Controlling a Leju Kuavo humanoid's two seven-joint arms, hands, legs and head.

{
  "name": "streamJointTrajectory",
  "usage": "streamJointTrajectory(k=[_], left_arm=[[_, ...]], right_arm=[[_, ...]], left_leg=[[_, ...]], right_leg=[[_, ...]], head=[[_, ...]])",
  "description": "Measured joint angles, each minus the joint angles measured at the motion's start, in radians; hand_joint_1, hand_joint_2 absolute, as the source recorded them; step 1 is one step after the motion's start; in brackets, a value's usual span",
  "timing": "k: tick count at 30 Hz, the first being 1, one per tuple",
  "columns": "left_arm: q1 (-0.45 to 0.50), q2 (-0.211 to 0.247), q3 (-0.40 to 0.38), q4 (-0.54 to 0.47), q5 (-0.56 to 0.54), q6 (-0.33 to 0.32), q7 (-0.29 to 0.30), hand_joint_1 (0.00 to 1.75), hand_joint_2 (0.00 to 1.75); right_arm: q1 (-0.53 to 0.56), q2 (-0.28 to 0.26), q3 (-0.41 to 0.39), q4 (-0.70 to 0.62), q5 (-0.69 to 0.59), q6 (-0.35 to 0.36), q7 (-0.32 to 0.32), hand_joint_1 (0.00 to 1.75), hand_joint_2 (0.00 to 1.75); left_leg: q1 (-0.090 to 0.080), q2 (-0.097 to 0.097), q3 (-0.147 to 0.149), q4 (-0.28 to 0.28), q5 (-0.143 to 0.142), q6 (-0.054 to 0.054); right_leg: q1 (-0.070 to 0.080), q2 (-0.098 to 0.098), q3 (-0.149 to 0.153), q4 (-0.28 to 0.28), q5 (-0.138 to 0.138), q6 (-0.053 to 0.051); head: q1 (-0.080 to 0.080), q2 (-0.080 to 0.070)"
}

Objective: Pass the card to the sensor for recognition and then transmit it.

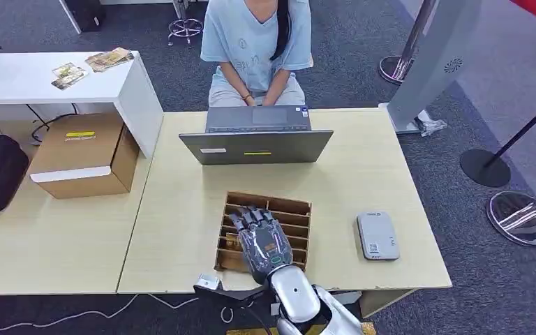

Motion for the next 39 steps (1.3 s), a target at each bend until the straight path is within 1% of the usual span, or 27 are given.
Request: streamJointTrajectory(k=[1,2,8,9,11,14,17,22,24,29,33,36,39], left_arm=[[0.0,0.0,0.0,0.0,0.0,0.0,0.0,0.0,1.75],[0.0,0.0,0.0,0.0,-0.001,0.0,0.0,0.0,1.75],[0.0,0.0,0.0,0.0,-0.002,0.0,0.0,0.0,1.75],[0.0,0.0,0.0,0.0,-0.003,0.0,0.0,0.0,1.75],[0.0,0.0,0.0,0.0,-0.003,0.0,0.0,0.0,1.75],[0.0,0.0,0.0,0.0,-0.004,-0.001,0.0,0.0,1.75],[0.0,0.0,0.0,0.0,-0.005,-0.001,0.0,0.0,1.75],[0.0,0.0,0.0,0.0,-0.007,-0.001,0.0,0.0,1.75],[0.0,0.0,0.0,0.0,-0.008,-0.001,0.0,0.0,1.75],[0.0,0.0,0.0,0.0,-0.009,-0.001,0.0,0.0,1.75],[0.0,0.0,0.0,0.0,-0.012,-0.001,0.0,0.0,1.75],[0.0,0.0,0.0,0.0,-0.013,-0.003,0.0,0.0,1.75],[0.0,0.0,0.0,0.0,-0.013,-0.004,0.0,0.0,1.75]], right_arm=[[0.0,0.0,0.0,0.001,0.0,0.0,0.0,0.65,1.75],[0.0,0.0,0.0,0.003,0.0,0.0,0.0,0.7,1.75],[0.0,0.0,0.0,0.005,-0.002,0.003,0.0,0.65,1.75],[0.0,0.0,0.0,0.006,-0.003,0.003,0.0,0.68,1.75],[0.0,0.0,0.0,0.007,-0.003,0.003,0.0,0.66,1.75],[0.0,0.0,0.0,0.009,-0.005,0.004,0.0,0.68,1.75],[0.0,0.0,0.0,0.009,-0.009,0.005,-0.001,0.65,1.75],[0.0,0.0,0.0,0.01,-0.013,0.006,-0.002,0.66,1.75],[0.0,0.0,0.0,0.01,-0.015,0.006,-0.002,0.7,1.75],[0.0,0.0,0.0,0.01,-0.015,0.009,-0.002,0.7,1.75],[-0.001,0.0,0.0,0.011,-0.015,0.01,-0.002,0.63,1.75],[-0.001,0.0,0.0,0.011,-0.015,0.01,-0.002,0.61,1.75],[-0.001,0.0,0.0,0.011,-0.016,0.01,-0.002,0.63,1.75]], left_leg=[[0.0,0.0,0.0,0.0,0.0,0.0],[0.0,0.0,0.0,0.0,0.0,0.0],[0.0,0.0,0.0,0.0,0.0,0.0],[0.0,0.0,0.0,0.0,0.0,0.0],[0.0,0.0,0.0,0.0,0.0,0.0],[0.0,0.0,0.0,0.0,0.0,0.0],[0.0,0.0,0.0,0.0,0.0,0.0],[0.0,0.0,0.0,0.0,0.0,0.0],[0.0,0.0,0.0,0.0,0.0,0.0],[0.0,0.0,0.0,0.0,0.0,0.0],[0.0,0.0,0.0,0.0,0.0,0.0],[0.0,0.0,0.0,0.0,0.0,0.0],[0.0,0.0,0.0,0.0,0.0,0.0]], right_leg=[[0.0,0.0,0.0,0.0,0.0,0.0],[0.0,0.0,0.0,0.0,0.0,0.0],[0.0,0.0,0.0,0.0,0.0,0.0],[0.0,0.0,0.0,0.0,0.0,0.0],[0.0,0.0,0.0,0.0,0.0,0.0],[0.0,0.0,0.0,0.0,0.0,0.0],[0.0,0.0,0.0,0.0,0.0,0.0],[0.0,0.0,0.0,0.0,0.0,0.0],[0.0,0.0,0.0,0.0,0.0,0.0],[0.0,0.0,0.0,0.0,0.0,0.0],[0.0,0.0,0.0,0.0,0.0,0.0],[0.0,0.0,0.0,0.0,0.0,0.0],[0.0,0.0,0.0,0.0,0.0,0.0]], head=[[0.0,0.0],[0.0,0.0],[0.0,0.0],[0.0,0.0],[0.0,0.0],[0.0,0.0],[0.0,0.0],[0.0,0.0],[0.0,0.0],[0.0,0.0],[0.0,0.0],[0.0,0.0],[0.0,0.0]])
